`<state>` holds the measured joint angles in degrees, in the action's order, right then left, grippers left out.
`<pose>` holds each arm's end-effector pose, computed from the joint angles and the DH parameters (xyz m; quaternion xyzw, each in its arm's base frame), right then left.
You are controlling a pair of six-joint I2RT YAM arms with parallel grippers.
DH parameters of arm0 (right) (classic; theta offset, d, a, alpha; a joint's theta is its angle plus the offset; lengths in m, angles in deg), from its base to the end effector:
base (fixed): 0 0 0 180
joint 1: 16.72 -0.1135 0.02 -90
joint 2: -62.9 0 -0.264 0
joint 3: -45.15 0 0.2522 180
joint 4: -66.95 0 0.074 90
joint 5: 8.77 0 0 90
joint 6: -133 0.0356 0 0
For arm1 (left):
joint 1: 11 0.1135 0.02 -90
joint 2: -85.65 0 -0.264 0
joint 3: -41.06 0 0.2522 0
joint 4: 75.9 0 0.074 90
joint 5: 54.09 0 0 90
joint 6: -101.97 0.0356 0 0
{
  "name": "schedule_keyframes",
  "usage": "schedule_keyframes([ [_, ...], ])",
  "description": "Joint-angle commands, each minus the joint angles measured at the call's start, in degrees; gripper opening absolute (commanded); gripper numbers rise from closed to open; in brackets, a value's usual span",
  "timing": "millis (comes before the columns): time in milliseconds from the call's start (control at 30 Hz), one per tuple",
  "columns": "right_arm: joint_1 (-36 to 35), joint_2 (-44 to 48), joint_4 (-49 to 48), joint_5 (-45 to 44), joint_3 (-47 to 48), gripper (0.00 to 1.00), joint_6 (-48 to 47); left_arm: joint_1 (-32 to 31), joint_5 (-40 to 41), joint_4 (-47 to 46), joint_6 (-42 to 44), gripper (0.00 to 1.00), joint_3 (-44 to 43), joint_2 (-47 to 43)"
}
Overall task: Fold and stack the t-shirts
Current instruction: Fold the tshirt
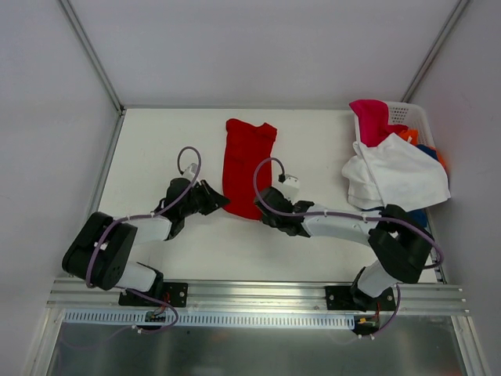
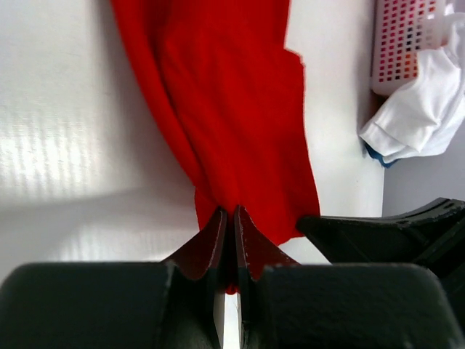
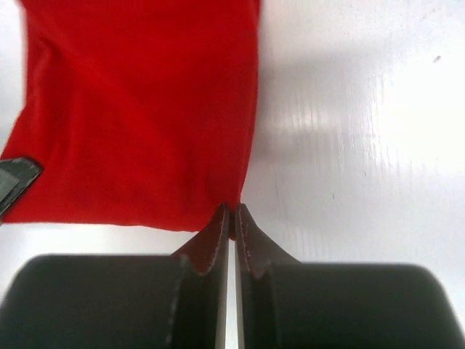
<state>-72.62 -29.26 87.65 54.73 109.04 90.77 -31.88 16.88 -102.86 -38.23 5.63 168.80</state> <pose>0.1934 0.2574 0.1780 0.0155 0.9150 0.1356 0.3796 0.2377 -0.1031 0.1509 -0.1145 0.8090 -0.4364 0.3769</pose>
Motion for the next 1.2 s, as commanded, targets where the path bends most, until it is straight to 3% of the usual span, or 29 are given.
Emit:
schedule_keyframes([
  [0,-2.5,6.5,7.1,-6.4,2.0,0.0,-0.8,-2.4,3.5,6.5,2.0,0.0,0.1,-6.6],
  [233,-6.1,11.7,13.4,-11.9,5.7,0.01,-2.1,-6.2,7.5,15.6,2.9,0.0,-2.4,-15.5],
  [467,-6.5,11.5,14.8,-17.3,9.7,0.0,-6.5,-7.6,11.6,22.1,6.2,0.0,-7.2,-18.4],
  [800,-1.9,3.3,14.9,-17.5,19.7,0.01,-15.4,-7.6,14.1,25.8,11.6,0.0,-18.3,-13.8],
  [1167,6.2,-5.7,12.8,-13.8,29.9,0.0,-22.9,-7.3,15.9,26.9,14.9,0.0,-28.6,-2.7],
])
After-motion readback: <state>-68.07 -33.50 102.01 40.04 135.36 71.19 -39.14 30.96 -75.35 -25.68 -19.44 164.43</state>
